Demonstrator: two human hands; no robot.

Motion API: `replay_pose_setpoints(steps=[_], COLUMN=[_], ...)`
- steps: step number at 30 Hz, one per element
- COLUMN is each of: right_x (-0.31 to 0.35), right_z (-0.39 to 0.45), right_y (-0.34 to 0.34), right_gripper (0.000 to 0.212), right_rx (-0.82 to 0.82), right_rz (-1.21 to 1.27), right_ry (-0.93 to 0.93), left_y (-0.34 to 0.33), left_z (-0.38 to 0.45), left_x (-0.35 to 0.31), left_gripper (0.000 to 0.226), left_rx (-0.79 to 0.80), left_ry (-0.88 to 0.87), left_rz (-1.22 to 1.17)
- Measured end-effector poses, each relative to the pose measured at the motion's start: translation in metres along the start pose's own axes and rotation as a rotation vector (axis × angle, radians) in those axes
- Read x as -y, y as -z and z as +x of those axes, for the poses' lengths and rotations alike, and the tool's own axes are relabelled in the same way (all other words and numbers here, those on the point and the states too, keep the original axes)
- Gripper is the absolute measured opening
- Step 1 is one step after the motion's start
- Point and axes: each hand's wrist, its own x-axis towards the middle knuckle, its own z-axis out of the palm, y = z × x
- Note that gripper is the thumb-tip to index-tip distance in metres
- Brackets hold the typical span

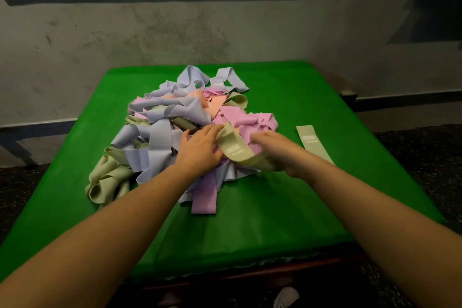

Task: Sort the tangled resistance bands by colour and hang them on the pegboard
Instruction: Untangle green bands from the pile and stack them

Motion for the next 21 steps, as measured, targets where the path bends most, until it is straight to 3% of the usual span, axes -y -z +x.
replay_pose_setpoints(steps=[2, 3, 6, 7, 10, 15, 17, 21], right_x=[-0.01, -0.014, -0.022, -0.024, -0.024, -0.024, -0.023, -0.022], right_z=[0.002, 0.001, -0.006, -0.008, -0.023, -0.053, -0.068, -0.098], right_y=[0.001, 0.001, -0.002, -0.003, -0.002, 0.006, 0.008, 0.006], right_gripper=[0.044, 0.046, 0.026, 0.019, 0.023, 0.009, 0.011, 0.008], right_rx=[0.024, 0.051, 0.115, 0.116, 0.045, -0.147, -0.18, -0.154], right_rz=[-0.398, -0.577, -0.818, -0.814, -0.675, -0.42, -0.377, -0.261], right_ry=[0.019, 0.018, -0.003, 0.019, 0.203, 0.507, 0.552, 0.495], left_y=[0.002, 0.003, 0.007, 0.008, 0.014, 0.035, 0.045, 0.058], left_z=[-0.002, -0.004, -0.012, -0.015, -0.028, -0.06, -0.074, -0.097], left_x=[-0.003, -0.004, -0.011, -0.013, -0.024, -0.052, -0.067, -0.089], left_gripper=[0.062, 0.063, 0.055, 0.052, 0.047, 0.038, 0.037, 0.039], left_rx=[0.027, 0.034, 0.005, -0.009, -0.055, 0.012, 0.013, -0.002], left_ry=[-0.013, -0.022, -0.061, -0.077, -0.111, 0.004, 0.031, 0.131], left_rz=[0.015, 0.021, 0.006, -0.006, -0.146, -0.845, -1.061, -1.266])
